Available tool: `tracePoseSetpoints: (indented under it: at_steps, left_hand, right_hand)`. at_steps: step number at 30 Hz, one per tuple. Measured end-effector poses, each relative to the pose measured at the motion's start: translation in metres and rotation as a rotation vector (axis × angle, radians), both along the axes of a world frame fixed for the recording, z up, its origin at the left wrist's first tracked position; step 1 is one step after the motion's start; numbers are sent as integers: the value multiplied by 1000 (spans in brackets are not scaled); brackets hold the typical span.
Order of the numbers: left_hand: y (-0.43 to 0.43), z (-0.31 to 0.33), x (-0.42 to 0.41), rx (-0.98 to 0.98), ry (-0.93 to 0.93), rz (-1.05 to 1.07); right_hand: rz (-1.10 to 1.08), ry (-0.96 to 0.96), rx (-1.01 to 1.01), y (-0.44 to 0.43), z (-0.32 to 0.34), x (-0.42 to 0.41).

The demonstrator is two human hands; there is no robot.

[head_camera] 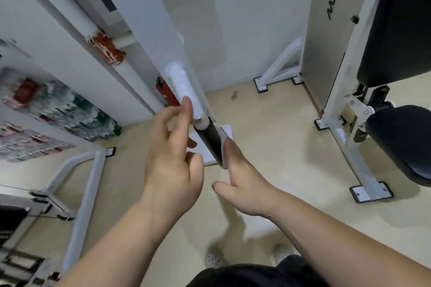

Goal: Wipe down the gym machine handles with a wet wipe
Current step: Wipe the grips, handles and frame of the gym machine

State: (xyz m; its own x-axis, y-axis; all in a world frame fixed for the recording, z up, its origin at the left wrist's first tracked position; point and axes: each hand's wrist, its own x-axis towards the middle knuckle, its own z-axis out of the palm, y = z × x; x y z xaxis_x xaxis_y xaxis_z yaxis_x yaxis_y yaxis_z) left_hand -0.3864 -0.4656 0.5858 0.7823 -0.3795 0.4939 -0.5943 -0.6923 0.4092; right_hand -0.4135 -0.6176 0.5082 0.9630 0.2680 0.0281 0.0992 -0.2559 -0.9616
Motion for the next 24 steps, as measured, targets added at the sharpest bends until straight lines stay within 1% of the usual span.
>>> tracePoseSetpoints:
  at_steps: [2,4,7,9,12,16,17,21,24]
  left_hand:
    - [-3,-3,-5,10,12,27]
    - [-5,-5,-9,26,22,40]
    - [-3,-5,-10,35,12,41]
    - [-3,-1,-10,40,22,57]
    - [-5,2,-12,32,40,34]
    - [-6,1,-12,-24,58,41]
    - [-5,1,-13,-36,71,47]
    - [-4,4,-16,-39,116,43]
    - [-5,4,-15,3,103,41]
  right_hand:
    - [69,93,-16,-8,-10,-1]
    - [101,112,9,-13,-6,2]
    - [114,19,157,-6,19,7]
    - [102,-24,192,1,28,6]
    - [100,-25,140,2,11,3]
    - [132,86,55,-10,-11,2]
    - [129,72,61,-10,-9,4]
    - [105,-83,133,-2,12,12]
    - [73,-120,128,-1,8,11]
